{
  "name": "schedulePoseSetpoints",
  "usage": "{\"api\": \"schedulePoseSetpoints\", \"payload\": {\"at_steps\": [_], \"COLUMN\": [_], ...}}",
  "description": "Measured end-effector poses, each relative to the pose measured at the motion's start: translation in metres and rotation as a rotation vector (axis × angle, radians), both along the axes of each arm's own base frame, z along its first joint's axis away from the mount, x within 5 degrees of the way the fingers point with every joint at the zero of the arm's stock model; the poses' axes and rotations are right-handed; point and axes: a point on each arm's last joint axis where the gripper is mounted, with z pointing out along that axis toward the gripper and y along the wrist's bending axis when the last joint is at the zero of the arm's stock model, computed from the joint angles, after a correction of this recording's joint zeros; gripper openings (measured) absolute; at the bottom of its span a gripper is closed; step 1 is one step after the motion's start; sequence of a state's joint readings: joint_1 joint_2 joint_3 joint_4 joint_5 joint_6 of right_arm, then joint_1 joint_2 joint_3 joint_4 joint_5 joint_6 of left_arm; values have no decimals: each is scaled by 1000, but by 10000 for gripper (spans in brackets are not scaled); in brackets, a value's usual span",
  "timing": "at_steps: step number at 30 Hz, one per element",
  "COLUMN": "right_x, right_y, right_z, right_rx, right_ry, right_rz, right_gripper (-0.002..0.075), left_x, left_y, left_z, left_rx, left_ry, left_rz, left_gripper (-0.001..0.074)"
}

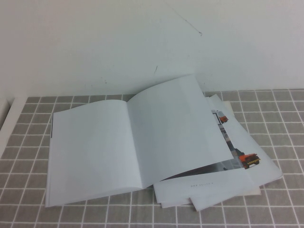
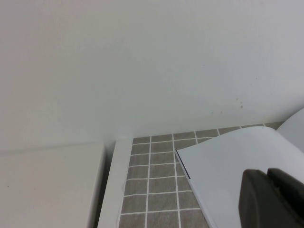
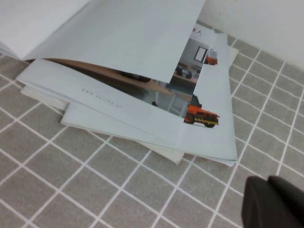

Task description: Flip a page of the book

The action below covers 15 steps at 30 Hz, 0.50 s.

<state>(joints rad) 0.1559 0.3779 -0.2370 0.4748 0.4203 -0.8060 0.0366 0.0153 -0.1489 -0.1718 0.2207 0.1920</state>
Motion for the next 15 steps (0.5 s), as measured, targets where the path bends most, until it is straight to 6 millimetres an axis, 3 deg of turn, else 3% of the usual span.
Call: {"api": "schedulePoseSetpoints", "payload": {"at_steps": [8, 15], "right_x": [-2, -3], "right_y": [1, 2], "right_z": [-3, -5], "right_rx": [-3, -3], "right_ry": [37, 53], "right_rz": [19, 27], "right_gripper": [-1, -1], "left_x": [1, 6], "left_y": [0, 1], "left_z": [-5, -50], "left_rx": [-11, 10], "left_ry": [11, 128], "left_rz": [-2, 5], "left_gripper": [-4, -4]}}
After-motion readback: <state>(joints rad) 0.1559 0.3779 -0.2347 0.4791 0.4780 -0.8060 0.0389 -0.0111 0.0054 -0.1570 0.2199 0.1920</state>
